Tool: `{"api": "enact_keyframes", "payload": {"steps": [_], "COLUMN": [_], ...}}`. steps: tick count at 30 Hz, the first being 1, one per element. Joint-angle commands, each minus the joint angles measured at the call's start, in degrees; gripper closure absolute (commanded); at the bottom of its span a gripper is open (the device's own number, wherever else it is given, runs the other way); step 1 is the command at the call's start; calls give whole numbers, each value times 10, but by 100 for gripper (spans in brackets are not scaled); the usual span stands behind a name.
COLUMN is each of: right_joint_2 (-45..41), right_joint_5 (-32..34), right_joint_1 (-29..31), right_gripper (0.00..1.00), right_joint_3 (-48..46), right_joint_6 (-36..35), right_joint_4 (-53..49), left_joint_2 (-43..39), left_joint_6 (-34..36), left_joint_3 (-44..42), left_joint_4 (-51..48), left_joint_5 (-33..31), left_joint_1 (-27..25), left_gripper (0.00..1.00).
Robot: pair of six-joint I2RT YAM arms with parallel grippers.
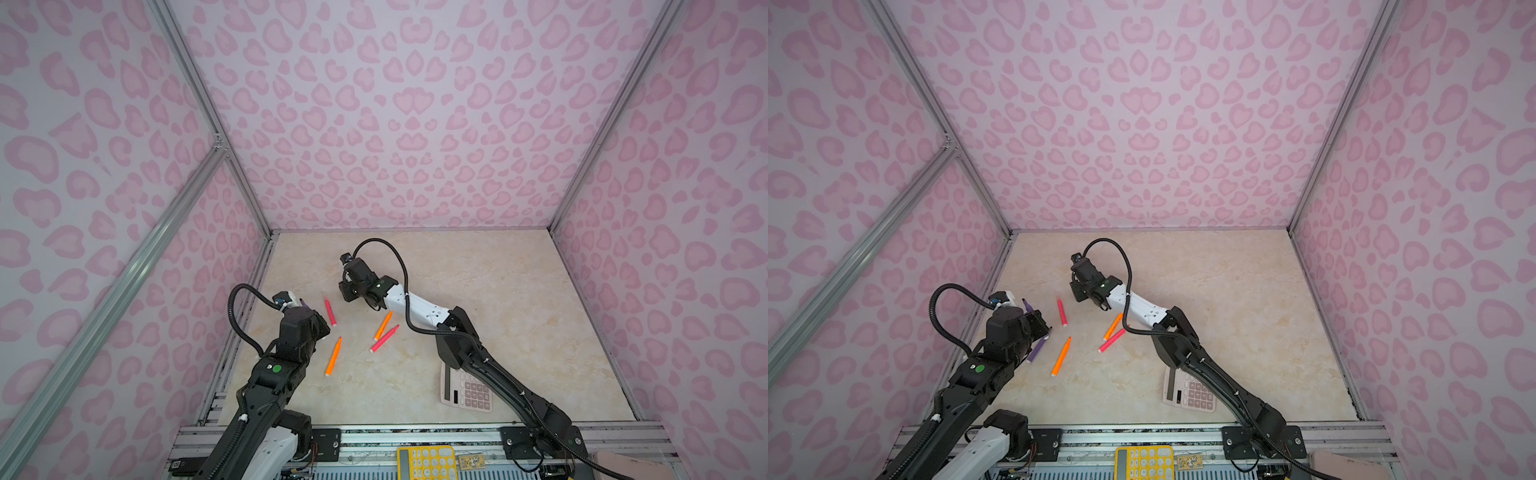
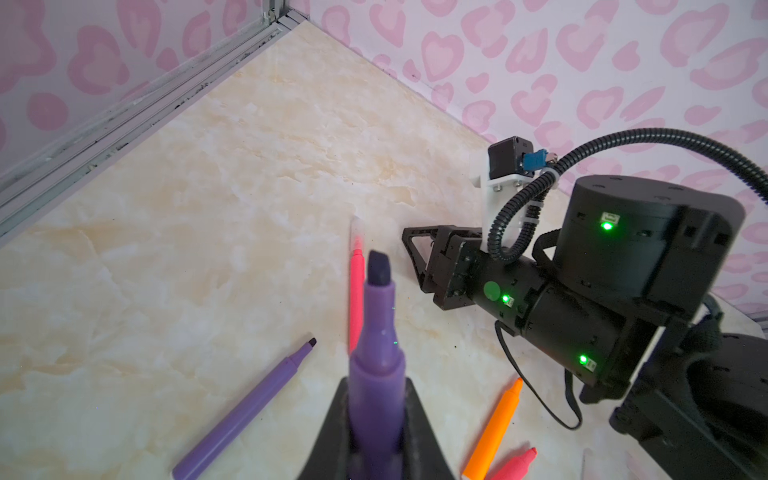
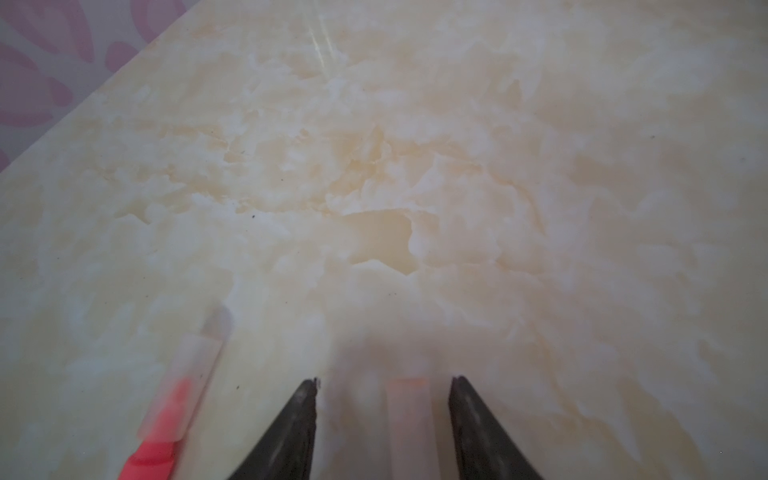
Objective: Insert the pens into the pen caps
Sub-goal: 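Lower the right gripper onto a translucent pink cap and close on it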
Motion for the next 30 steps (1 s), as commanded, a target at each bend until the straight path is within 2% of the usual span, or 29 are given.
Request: {"api": "enact_keyframes", "payload": {"steps": [1,5,9,12,18,23,27,30], "right_joint_2": [16,9,3,3,-10,-45,-102,-179], "right_joint_5": [-25,-10,13,28,81,82,122,141], "right_joint_1": [-4,-6,1,6,15,18,18,10], "right_gripper": [58,67,71,79,85,90,96,97], "right_joint_3": [-5,-6,-19,-24,-48,-93,-199,-360], "right_joint_6": [27,19,-3,-12,-29,-35,-41,-33], "right_joint_4": [-64,-95,-112,-121,-133,-147,-131,-59], "left_joint_2": [-3,0,4,6,2,-3,-1,4], "left_joint_6": [0,0,0,0,0,-1,-2,-2], "left_joint_3": [6,8,9,9,10,10,10,11], "left_joint_4": [6,7,6,6,6,5,6,7], "left_joint_5": [1,0,1,2,7,12,12,20], "left_joint_1": [0,0,0,0,0,0,1,0], "left_gripper": [97,97,97,97,97,97,97,97]}}
